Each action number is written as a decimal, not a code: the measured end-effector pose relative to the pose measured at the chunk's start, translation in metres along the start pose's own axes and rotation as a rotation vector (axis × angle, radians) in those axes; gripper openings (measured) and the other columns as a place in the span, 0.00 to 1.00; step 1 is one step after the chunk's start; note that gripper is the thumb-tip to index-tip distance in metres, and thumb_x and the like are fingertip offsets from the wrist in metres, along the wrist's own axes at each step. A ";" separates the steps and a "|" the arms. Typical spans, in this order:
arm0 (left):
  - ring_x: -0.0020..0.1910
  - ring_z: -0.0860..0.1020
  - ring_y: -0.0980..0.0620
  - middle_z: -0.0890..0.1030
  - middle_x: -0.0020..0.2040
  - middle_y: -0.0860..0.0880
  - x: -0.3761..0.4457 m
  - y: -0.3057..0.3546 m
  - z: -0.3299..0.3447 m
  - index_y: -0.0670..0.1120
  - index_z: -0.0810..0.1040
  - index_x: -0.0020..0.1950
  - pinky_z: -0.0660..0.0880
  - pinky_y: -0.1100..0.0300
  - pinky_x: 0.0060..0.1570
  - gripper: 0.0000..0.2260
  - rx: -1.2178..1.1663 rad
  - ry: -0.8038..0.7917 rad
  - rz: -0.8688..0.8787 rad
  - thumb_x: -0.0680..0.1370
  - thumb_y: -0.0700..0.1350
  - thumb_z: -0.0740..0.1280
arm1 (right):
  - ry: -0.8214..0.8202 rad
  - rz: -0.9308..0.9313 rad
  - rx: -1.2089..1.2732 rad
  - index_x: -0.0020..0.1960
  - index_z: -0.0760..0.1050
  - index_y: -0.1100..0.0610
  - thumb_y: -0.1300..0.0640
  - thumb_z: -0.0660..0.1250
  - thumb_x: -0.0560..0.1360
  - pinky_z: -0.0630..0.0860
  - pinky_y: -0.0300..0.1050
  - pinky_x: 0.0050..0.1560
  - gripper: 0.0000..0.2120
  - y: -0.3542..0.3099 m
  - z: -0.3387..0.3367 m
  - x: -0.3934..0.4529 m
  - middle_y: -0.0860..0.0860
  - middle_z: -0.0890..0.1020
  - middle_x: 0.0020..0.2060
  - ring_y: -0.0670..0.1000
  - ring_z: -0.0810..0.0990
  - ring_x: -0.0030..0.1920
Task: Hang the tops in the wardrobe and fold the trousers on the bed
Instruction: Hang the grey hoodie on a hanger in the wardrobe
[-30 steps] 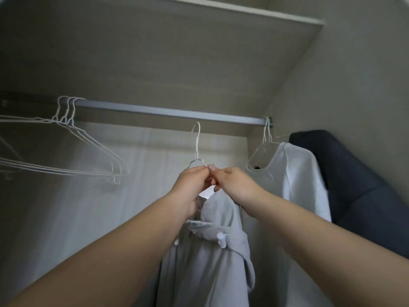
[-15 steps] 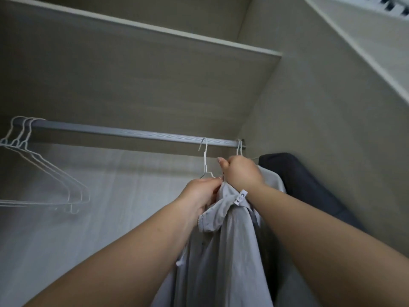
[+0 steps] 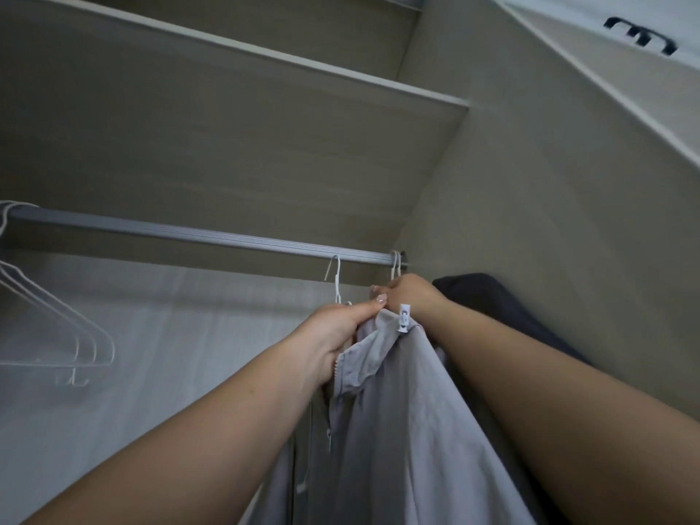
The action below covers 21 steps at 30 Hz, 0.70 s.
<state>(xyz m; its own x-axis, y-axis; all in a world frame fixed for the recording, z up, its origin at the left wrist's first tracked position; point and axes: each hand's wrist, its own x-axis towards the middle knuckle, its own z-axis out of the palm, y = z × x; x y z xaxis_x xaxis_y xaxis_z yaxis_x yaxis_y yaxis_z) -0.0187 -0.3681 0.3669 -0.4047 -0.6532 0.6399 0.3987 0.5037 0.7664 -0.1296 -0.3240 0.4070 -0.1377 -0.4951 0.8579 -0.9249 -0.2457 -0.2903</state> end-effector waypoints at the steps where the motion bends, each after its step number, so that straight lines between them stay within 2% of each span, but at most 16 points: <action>1: 0.39 0.79 0.46 0.80 0.43 0.40 0.003 0.001 0.000 0.37 0.78 0.55 0.74 0.49 0.58 0.15 0.010 0.010 0.007 0.74 0.45 0.72 | -0.041 0.021 0.080 0.53 0.78 0.61 0.47 0.58 0.80 0.71 0.42 0.41 0.18 0.000 -0.005 -0.005 0.61 0.80 0.50 0.57 0.80 0.50; 3: 0.38 0.79 0.45 0.80 0.42 0.39 0.008 0.004 0.000 0.37 0.79 0.52 0.75 0.49 0.56 0.11 0.035 0.029 0.028 0.75 0.43 0.71 | -0.204 0.105 0.324 0.51 0.78 0.60 0.40 0.59 0.78 0.72 0.40 0.37 0.23 -0.002 -0.017 -0.012 0.57 0.81 0.47 0.53 0.78 0.42; 5: 0.35 0.80 0.45 0.81 0.38 0.38 0.014 0.008 0.000 0.35 0.78 0.47 0.79 0.52 0.46 0.07 0.033 0.046 0.060 0.76 0.40 0.69 | -0.446 0.142 0.402 0.53 0.78 0.57 0.37 0.61 0.75 0.76 0.42 0.48 0.24 -0.003 -0.028 -0.018 0.54 0.82 0.48 0.51 0.79 0.45; 7: 0.27 0.81 0.47 0.81 0.30 0.40 0.021 0.012 0.001 0.35 0.77 0.41 0.80 0.58 0.30 0.07 0.023 0.052 0.088 0.78 0.37 0.65 | -0.561 0.106 0.362 0.59 0.78 0.57 0.42 0.67 0.74 0.76 0.45 0.55 0.21 -0.006 -0.034 -0.024 0.53 0.83 0.53 0.50 0.81 0.50; 8: 0.25 0.80 0.48 0.80 0.28 0.40 0.023 0.014 0.003 0.35 0.76 0.40 0.79 0.60 0.27 0.08 0.026 0.042 0.105 0.78 0.36 0.64 | -0.559 0.092 0.349 0.60 0.77 0.58 0.48 0.69 0.74 0.77 0.45 0.53 0.19 -0.008 -0.037 -0.028 0.53 0.83 0.52 0.50 0.81 0.49; 9: 0.25 0.80 0.49 0.81 0.28 0.40 0.024 0.015 0.006 0.35 0.77 0.39 0.79 0.60 0.29 0.08 0.036 0.021 0.116 0.78 0.37 0.65 | -0.520 0.080 0.343 0.59 0.78 0.60 0.54 0.69 0.74 0.79 0.44 0.50 0.16 -0.009 -0.037 -0.030 0.54 0.84 0.49 0.49 0.82 0.46; 11: 0.29 0.81 0.49 0.82 0.32 0.40 0.025 0.020 0.012 0.37 0.79 0.39 0.80 0.56 0.40 0.07 0.071 -0.013 0.129 0.76 0.38 0.68 | -0.408 0.071 0.361 0.57 0.78 0.63 0.63 0.67 0.73 0.79 0.45 0.47 0.13 -0.008 -0.036 -0.031 0.55 0.83 0.44 0.51 0.82 0.42; 13: 0.32 0.81 0.47 0.82 0.34 0.40 0.026 0.026 0.016 0.38 0.80 0.38 0.79 0.52 0.48 0.07 0.091 -0.017 0.142 0.76 0.38 0.69 | -0.281 0.071 0.441 0.55 0.78 0.66 0.66 0.64 0.71 0.78 0.46 0.46 0.13 -0.008 -0.031 -0.030 0.58 0.81 0.43 0.54 0.80 0.41; 16: 0.31 0.80 0.48 0.81 0.30 0.43 0.031 0.030 0.023 0.40 0.79 0.37 0.79 0.54 0.45 0.07 0.158 0.019 0.163 0.75 0.39 0.68 | -0.086 0.054 0.502 0.44 0.77 0.68 0.67 0.60 0.74 0.73 0.42 0.39 0.08 -0.011 -0.024 -0.029 0.62 0.78 0.40 0.56 0.76 0.38; 18: 0.33 0.80 0.48 0.81 0.30 0.43 0.034 0.028 0.029 0.40 0.79 0.40 0.78 0.57 0.42 0.06 0.259 0.083 0.200 0.76 0.40 0.68 | -0.001 0.072 0.480 0.35 0.70 0.60 0.64 0.57 0.77 0.70 0.35 0.30 0.13 -0.012 -0.020 -0.024 0.57 0.73 0.33 0.52 0.71 0.31; 20: 0.38 0.80 0.47 0.82 0.37 0.41 0.034 0.023 0.032 0.38 0.81 0.48 0.75 0.58 0.41 0.10 0.305 0.121 0.220 0.78 0.45 0.66 | 0.054 0.112 0.484 0.34 0.66 0.55 0.61 0.57 0.79 0.66 0.36 0.25 0.14 -0.010 -0.016 -0.019 0.51 0.70 0.32 0.47 0.68 0.29; 21: 0.41 0.79 0.47 0.82 0.40 0.41 0.034 0.019 0.032 0.38 0.81 0.51 0.73 0.59 0.42 0.13 0.318 0.131 0.240 0.79 0.48 0.65 | 0.068 0.121 0.491 0.36 0.68 0.56 0.60 0.57 0.79 0.65 0.36 0.26 0.13 -0.008 -0.014 -0.017 0.50 0.71 0.32 0.47 0.68 0.29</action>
<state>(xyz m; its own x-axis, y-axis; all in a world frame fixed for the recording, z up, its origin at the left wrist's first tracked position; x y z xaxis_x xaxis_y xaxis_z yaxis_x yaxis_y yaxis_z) -0.0511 -0.3625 0.4051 -0.2151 -0.5518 0.8058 0.1867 0.7866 0.5885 -0.1245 -0.3020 0.4009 -0.2714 -0.4925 0.8269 -0.6274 -0.5610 -0.5401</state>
